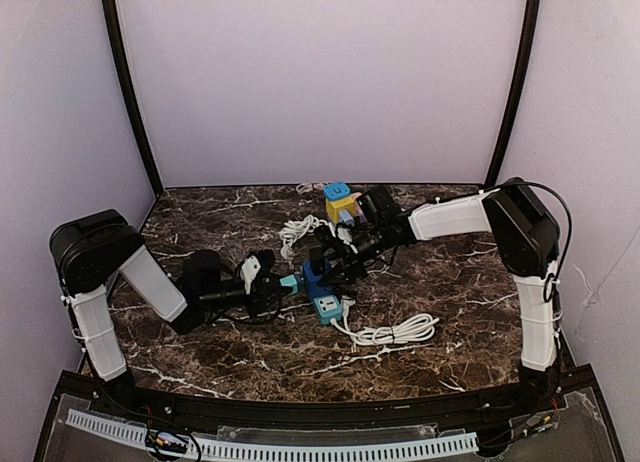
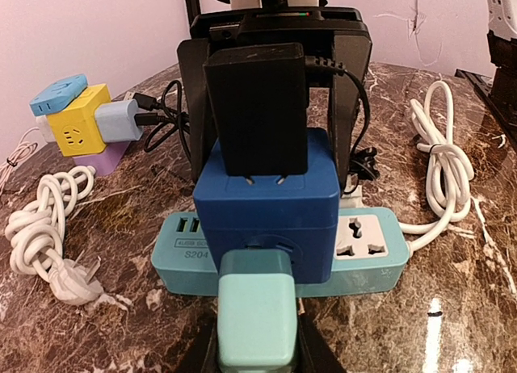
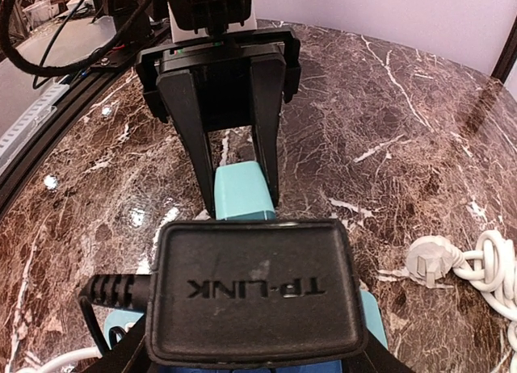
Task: Insert the plug
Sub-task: Insert the plug into the socket.
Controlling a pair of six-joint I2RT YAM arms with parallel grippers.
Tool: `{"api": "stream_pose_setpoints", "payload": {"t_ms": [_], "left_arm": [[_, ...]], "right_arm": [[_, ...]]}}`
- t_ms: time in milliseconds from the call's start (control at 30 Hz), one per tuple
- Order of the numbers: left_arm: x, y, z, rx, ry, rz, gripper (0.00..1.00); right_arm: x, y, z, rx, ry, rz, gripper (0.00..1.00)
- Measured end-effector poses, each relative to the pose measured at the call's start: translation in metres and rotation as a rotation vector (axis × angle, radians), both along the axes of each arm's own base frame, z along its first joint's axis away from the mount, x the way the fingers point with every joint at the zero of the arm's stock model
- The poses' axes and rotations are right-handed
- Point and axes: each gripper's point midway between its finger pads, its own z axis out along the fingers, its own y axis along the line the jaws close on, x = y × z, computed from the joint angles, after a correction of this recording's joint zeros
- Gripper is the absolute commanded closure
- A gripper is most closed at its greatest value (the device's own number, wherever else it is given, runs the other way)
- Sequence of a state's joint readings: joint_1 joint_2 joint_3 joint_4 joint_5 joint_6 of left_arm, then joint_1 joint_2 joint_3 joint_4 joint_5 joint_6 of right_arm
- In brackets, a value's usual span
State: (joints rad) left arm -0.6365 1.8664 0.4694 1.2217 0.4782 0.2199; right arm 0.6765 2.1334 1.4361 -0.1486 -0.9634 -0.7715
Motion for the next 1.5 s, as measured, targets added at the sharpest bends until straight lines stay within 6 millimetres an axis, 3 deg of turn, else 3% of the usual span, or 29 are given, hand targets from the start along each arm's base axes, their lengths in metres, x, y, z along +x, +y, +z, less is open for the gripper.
{"api": "stream_pose_setpoints", "payload": {"t_ms": [300,633,1500], "left_arm": [[0.005,-0.008,-0.001,-0.040,0.022,-0.024,0.99],[0.016,-0.017,-0.002,-0.060,0.088,-0.015,0.99],[0.028,-0.041,0.000,-0.069,0.097,-0.195,0.99]], "right_arm": [[0.000,0.000,-0.001,0.004,0.007,-0.002,0.77],[0.007,-0.004,0.000,0.017,0.026,-0.031,0.99],[0.011,-0.022,0.001,0.095,0.057,-0.015,1.00]]}}
